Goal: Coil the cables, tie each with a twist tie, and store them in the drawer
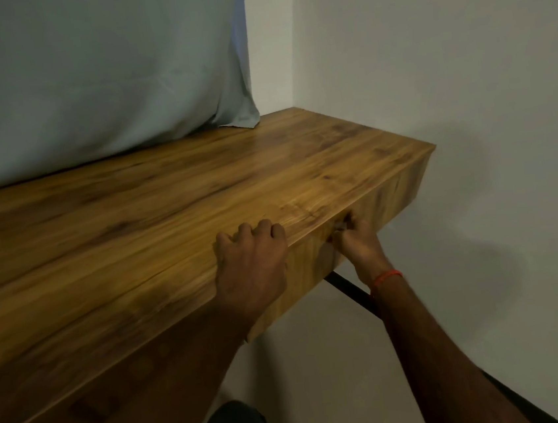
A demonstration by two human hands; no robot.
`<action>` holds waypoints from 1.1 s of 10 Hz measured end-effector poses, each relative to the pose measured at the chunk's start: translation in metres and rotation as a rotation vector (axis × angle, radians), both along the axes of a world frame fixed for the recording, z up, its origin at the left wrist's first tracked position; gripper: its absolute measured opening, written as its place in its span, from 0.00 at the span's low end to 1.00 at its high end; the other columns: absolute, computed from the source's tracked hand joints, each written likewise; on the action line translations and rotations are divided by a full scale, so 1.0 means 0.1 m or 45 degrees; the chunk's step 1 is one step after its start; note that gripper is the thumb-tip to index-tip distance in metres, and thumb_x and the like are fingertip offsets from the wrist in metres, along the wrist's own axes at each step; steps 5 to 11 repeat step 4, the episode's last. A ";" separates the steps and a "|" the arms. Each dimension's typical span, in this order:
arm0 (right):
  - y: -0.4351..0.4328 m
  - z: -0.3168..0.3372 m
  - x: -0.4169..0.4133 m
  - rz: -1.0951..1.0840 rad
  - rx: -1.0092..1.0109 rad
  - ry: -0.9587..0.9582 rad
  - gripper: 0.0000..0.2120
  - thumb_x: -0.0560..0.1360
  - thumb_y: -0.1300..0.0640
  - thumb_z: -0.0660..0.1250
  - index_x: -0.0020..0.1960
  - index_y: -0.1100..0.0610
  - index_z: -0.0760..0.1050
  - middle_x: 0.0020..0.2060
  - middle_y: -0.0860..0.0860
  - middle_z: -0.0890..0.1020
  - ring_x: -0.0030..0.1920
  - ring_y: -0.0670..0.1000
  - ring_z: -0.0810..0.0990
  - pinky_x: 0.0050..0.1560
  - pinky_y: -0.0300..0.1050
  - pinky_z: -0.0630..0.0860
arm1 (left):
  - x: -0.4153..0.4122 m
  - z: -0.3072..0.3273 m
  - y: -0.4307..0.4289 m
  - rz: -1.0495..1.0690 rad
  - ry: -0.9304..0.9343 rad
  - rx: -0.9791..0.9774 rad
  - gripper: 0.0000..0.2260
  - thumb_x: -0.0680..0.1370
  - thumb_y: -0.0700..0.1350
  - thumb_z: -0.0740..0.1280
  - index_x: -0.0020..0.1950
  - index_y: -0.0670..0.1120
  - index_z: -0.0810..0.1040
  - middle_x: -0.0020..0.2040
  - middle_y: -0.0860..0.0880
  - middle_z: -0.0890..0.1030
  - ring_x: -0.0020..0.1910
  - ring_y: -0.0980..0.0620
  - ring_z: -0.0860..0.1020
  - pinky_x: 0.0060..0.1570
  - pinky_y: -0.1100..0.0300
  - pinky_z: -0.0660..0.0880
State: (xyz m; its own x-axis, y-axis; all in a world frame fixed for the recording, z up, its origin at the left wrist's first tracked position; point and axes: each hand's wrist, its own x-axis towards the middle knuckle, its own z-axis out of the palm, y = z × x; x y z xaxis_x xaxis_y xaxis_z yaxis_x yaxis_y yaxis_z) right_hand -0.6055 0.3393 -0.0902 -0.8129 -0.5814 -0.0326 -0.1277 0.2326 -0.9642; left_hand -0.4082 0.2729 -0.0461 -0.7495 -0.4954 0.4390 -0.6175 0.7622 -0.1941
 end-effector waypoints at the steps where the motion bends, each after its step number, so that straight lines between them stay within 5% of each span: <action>1: 0.02 0.04 0.03 0.027 0.008 0.002 0.25 0.73 0.68 0.63 0.67 0.50 0.71 0.54 0.48 0.80 0.57 0.52 0.78 0.64 0.58 0.76 | -0.01 -0.01 0.02 -0.008 -0.020 -0.032 0.16 0.76 0.50 0.67 0.61 0.46 0.73 0.55 0.47 0.77 0.50 0.45 0.77 0.46 0.47 0.68; 3: 0.02 0.19 0.19 0.069 0.160 0.344 0.12 0.78 0.63 0.62 0.61 0.59 0.75 0.55 0.54 0.80 0.57 0.56 0.79 0.58 0.56 0.77 | 0.08 0.09 -0.10 -0.086 0.037 0.223 0.23 0.74 0.62 0.65 0.66 0.53 0.71 0.63 0.53 0.76 0.60 0.49 0.73 0.52 0.47 0.66; 4: 0.10 0.36 0.38 -0.152 0.252 0.887 0.11 0.81 0.55 0.61 0.57 0.59 0.77 0.51 0.57 0.81 0.50 0.57 0.79 0.47 0.49 0.75 | 0.22 0.21 -0.18 -0.038 0.058 0.314 0.33 0.71 0.73 0.59 0.69 0.56 0.69 0.68 0.55 0.73 0.65 0.50 0.71 0.58 0.44 0.66; 11: 0.10 0.36 0.38 -0.152 0.252 0.887 0.11 0.81 0.55 0.61 0.57 0.59 0.77 0.51 0.57 0.81 0.50 0.57 0.79 0.47 0.49 0.75 | 0.22 0.21 -0.18 -0.038 0.058 0.314 0.33 0.71 0.73 0.59 0.69 0.56 0.69 0.68 0.55 0.73 0.65 0.50 0.71 0.58 0.44 0.66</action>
